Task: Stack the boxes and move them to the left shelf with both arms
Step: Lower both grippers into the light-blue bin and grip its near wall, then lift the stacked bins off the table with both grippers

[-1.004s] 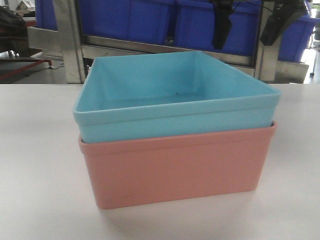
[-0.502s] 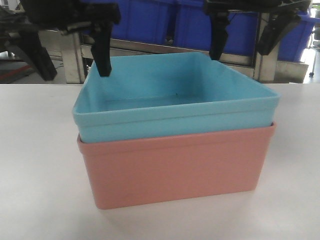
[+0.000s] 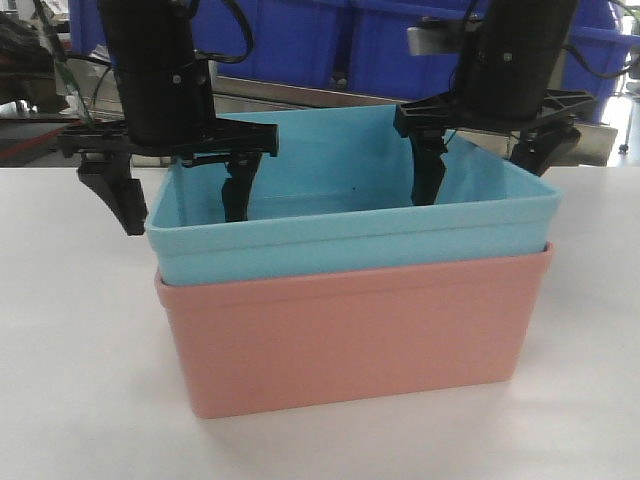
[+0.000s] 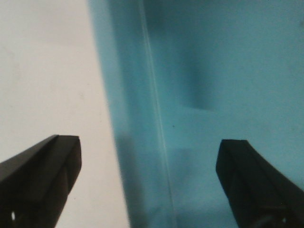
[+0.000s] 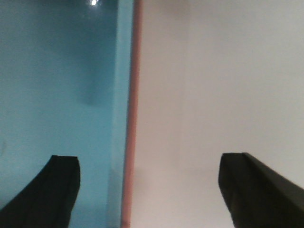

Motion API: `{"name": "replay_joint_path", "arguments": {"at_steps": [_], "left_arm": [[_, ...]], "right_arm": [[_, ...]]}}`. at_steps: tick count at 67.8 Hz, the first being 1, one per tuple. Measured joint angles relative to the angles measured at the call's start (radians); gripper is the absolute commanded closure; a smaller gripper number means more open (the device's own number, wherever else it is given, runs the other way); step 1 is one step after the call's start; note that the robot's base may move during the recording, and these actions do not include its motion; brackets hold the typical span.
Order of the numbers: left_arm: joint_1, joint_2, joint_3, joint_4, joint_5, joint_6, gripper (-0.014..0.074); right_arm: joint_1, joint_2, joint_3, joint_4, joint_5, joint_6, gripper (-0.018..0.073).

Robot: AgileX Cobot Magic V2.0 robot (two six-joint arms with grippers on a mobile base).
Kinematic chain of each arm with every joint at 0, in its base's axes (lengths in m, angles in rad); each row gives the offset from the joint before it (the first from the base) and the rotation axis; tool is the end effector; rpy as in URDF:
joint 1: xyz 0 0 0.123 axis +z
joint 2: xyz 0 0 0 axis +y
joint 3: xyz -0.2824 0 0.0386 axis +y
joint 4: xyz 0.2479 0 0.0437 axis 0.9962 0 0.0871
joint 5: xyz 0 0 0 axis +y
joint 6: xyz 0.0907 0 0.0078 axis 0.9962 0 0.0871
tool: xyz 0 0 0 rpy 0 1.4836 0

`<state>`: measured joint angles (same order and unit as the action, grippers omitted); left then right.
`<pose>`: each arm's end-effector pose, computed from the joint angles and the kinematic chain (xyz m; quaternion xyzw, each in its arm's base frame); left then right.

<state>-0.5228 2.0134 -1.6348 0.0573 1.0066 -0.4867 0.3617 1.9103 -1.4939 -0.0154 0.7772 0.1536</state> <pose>0.3720 -0.2093 0.2231 0.0298 0.9899 -0.0429 0.1316 0.3890 0.1461 0.2347 -0.1051 0.9674 0.0523 0.2242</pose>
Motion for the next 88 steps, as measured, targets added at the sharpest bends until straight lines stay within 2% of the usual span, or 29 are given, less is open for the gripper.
{"name": "replay_joint_path", "arguments": {"at_steps": [22, 29, 35, 45, 53, 58, 65, 88], "left_arm": [[0.0, 0.011, -0.004, 0.004, -0.009, -0.008, 0.0123], [0.0, 0.011, -0.004, 0.004, -0.011, -0.009, 0.016], [0.0, 0.011, -0.004, 0.004, -0.011, -0.009, 0.0223], [0.0, 0.011, -0.004, -0.001, -0.021, -0.012, 0.037], [-0.002, 0.012, -0.004, -0.015, -0.036, -0.017, 0.053], [-0.002, 0.012, -0.004, -0.008, -0.036, -0.052, 0.0616], [0.0, 0.013, -0.004, 0.005, -0.036, -0.087, 0.0599], [-0.006, 0.005, -0.002, 0.036, -0.032, -0.087, 0.0599]], "right_arm": [[0.0, 0.024, 0.029, 0.0, -0.032, -0.006, -0.0063], [0.0, 0.032, 0.029, 0.0, -0.038, -0.007, -0.0042], [0.0, 0.032, 0.029, 0.0, -0.045, -0.008, 0.0056], [0.0, 0.034, 0.029, 0.0, -0.05, -0.012, 0.032], [0.004, 0.036, 0.029, 0.015, -0.051, -0.04, 0.0522], [0.005, 0.036, 0.029, 0.025, -0.047, -0.05, 0.0501], [0.011, 0.036, 0.029, 0.043, -0.034, -0.052, 0.0504], [0.018, -0.023, 0.038, 0.073, 0.026, -0.052, 0.0504]]}}
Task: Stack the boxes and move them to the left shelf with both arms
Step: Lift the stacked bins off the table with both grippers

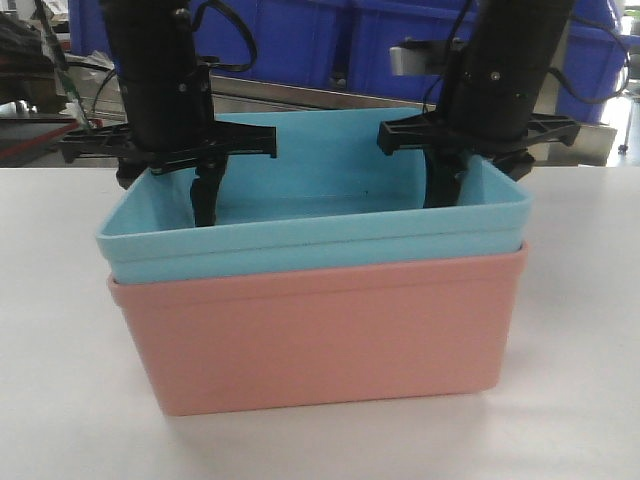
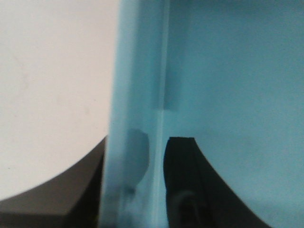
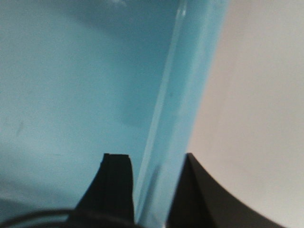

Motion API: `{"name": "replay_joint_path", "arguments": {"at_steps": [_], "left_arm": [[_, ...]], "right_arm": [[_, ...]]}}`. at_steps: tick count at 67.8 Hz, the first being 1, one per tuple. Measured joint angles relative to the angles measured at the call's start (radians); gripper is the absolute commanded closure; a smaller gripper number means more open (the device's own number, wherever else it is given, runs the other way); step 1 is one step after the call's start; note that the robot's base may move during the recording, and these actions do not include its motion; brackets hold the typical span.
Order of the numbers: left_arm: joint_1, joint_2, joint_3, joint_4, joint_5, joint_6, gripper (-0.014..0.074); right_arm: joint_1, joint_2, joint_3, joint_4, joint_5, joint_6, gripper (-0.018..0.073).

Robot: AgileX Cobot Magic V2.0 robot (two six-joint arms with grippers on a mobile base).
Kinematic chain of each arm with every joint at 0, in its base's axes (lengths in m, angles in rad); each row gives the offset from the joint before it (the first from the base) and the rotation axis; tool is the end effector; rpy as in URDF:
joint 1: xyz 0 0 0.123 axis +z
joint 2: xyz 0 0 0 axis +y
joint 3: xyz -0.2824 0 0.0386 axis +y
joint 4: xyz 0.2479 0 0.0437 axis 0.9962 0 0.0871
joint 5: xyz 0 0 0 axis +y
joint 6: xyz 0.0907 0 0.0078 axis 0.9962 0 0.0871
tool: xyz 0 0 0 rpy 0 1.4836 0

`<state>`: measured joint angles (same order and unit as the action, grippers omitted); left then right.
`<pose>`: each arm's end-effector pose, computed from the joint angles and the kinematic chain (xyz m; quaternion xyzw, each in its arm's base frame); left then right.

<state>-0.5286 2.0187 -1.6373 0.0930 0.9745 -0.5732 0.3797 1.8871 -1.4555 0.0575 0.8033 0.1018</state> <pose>0.3753 -0.2111 0.2225 -0.0020 0.9877 -0.0429 0.1500 0.3750 0.1537 0.2324 -0.1203 0.9700 0.0738 0.1980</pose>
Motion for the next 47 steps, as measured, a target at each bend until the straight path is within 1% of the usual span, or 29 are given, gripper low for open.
{"name": "replay_joint_path", "arguments": {"at_steps": [9, 19, 31, 38, 47], "left_arm": [[-0.014, -0.048, 0.009, 0.014, 0.007, 0.002, 0.0599], [-0.036, -0.169, 0.009, 0.051, 0.011, 0.0, 0.0599], [-0.076, -0.25, 0.055, 0.07, 0.001, -0.003, 0.0599], [-0.107, -0.3, 0.108, 0.072, -0.036, -0.004, 0.0599], [-0.139, -0.378, 0.197, 0.07, -0.114, -0.021, 0.0599]], "right_arm": [[0.0, -0.07, 0.002, 0.001, 0.024, 0.018, 0.0504], [0.0, -0.191, 0.014, 0.005, 0.049, 0.05, 0.0504], [0.001, -0.309, 0.097, 0.008, 0.042, 0.072, 0.0504], [0.001, -0.374, 0.164, 0.008, 0.034, 0.089, 0.0504], [0.001, -0.465, 0.247, 0.01, 0.019, 0.1, 0.0504]]}}
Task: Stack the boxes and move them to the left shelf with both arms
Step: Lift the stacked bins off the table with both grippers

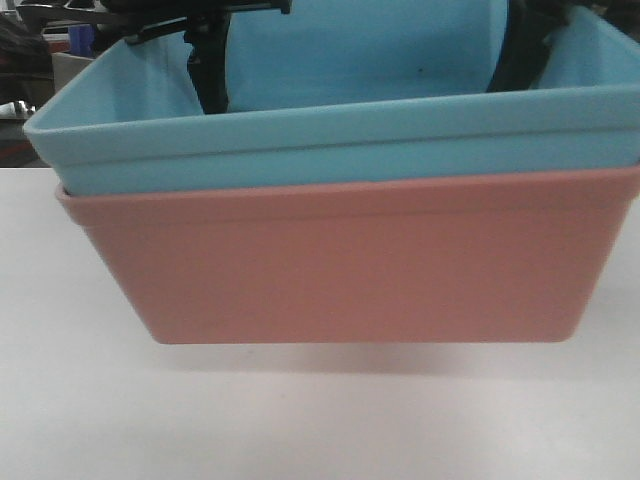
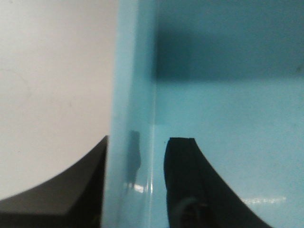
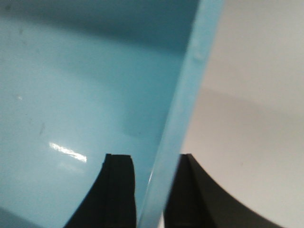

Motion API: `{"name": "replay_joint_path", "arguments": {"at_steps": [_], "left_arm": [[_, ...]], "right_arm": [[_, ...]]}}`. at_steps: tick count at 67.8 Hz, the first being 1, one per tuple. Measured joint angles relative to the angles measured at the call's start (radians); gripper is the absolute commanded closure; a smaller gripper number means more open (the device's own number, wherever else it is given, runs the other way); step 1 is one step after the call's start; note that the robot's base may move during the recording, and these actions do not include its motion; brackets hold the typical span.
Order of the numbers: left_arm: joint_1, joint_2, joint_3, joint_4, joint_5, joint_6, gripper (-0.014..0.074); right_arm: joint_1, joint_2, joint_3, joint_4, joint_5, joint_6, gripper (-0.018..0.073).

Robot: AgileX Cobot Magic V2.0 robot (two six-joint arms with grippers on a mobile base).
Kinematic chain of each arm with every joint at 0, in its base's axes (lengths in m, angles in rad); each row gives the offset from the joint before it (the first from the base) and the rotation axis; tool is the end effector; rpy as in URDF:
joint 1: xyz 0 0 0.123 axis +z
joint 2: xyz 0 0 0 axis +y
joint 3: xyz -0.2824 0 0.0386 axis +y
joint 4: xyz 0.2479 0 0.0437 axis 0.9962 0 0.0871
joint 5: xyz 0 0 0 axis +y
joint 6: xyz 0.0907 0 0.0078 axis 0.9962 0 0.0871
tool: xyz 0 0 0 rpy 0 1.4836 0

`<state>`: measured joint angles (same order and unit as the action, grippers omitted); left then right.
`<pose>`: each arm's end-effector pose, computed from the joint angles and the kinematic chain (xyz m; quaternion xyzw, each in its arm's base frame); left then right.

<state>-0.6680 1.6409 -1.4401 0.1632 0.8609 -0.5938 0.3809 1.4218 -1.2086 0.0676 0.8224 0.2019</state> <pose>0.2904 -0.2148 0.3209 0.0679 0.9508 -0.1124 0.2805 0.2775 0.1160 0.3244 -0.0708 0.9489 0.1172 0.2843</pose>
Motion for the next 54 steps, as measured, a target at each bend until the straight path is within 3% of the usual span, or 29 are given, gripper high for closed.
{"name": "replay_joint_path", "arguments": {"at_steps": [9, 24, 54], "left_arm": [[-0.016, -0.087, 0.077, -0.015, -0.061, -0.036, 0.0599], [-0.065, -0.231, 0.158, -0.044, -0.074, 0.007, 0.0599], [-0.09, -0.248, 0.172, -0.004, -0.07, -0.034, 0.0599]], "right_arm": [[0.0, -0.092, 0.073, 0.014, -0.019, 0.017, 0.0504], [0.02, -0.239, 0.164, -0.038, -0.063, 0.04, 0.0503], [0.136, -0.27, 0.179, -0.14, -0.051, 0.212, 0.0503]]}}
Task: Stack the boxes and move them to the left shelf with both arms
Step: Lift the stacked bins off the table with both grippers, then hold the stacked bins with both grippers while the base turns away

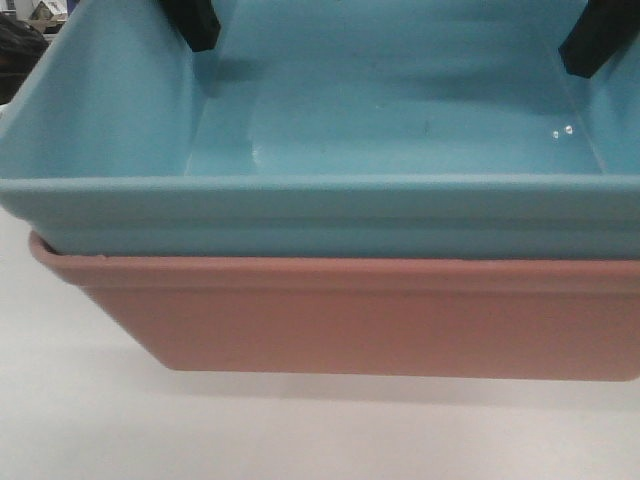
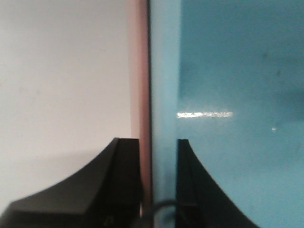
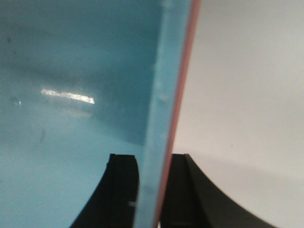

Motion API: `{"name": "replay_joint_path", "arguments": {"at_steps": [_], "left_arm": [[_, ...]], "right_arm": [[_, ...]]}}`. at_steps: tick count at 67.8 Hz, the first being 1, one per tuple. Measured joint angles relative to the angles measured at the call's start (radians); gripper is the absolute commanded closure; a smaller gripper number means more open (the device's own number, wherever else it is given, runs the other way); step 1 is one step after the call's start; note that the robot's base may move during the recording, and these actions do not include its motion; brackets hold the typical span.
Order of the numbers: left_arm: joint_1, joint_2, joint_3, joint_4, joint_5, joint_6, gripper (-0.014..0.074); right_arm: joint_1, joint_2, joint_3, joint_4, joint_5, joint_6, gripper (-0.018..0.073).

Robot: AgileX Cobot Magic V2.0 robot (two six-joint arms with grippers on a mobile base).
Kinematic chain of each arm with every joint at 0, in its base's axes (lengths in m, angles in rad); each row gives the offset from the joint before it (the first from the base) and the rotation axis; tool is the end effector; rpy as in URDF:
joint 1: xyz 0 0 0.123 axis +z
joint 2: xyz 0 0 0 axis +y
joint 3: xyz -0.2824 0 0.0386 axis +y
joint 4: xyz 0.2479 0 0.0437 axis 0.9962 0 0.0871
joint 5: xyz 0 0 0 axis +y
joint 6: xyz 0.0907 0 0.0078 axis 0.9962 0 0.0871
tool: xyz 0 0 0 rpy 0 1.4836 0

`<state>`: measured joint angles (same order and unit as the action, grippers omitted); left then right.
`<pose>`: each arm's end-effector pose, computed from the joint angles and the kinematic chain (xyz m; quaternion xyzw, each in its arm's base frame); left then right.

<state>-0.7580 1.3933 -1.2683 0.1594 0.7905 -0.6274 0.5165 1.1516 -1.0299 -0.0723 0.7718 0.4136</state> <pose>0.2257 -0.1995 0.3539 0.0922 0.9249 -0.1747 0.3249 0.2063 0.1119 0.3443 -0.0623 0.9252 0.1376 0.3480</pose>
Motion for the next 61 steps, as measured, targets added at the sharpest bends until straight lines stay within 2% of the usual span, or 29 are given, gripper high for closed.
{"name": "replay_joint_path", "arguments": {"at_steps": [7, 16, 37, 45, 61], "left_arm": [[0.0, 0.0, 0.0, 0.015, -0.006, -0.002, 0.0599], [-0.002, 0.0, 0.001, 0.042, -0.004, -0.003, 0.0599], [-0.032, 0.038, 0.002, 0.165, 0.044, -0.073, 0.0599], [-0.032, 0.075, -0.006, 0.183, 0.056, -0.107, 0.0599], [-0.033, 0.133, -0.078, 0.203, 0.104, -0.119, 0.0599]], "right_arm": [[0.037, 0.009, 0.001, -0.048, -0.014, 0.07, 0.0503], [0.072, 0.037, 0.001, -0.089, -0.02, 0.106, 0.0503], [0.114, 0.164, -0.05, -0.113, -0.004, 0.118, 0.0503], [0.115, 0.214, -0.1, -0.132, 0.026, 0.118, 0.0503], [0.132, 0.278, -0.171, -0.187, 0.093, 0.118, 0.0503]]}}
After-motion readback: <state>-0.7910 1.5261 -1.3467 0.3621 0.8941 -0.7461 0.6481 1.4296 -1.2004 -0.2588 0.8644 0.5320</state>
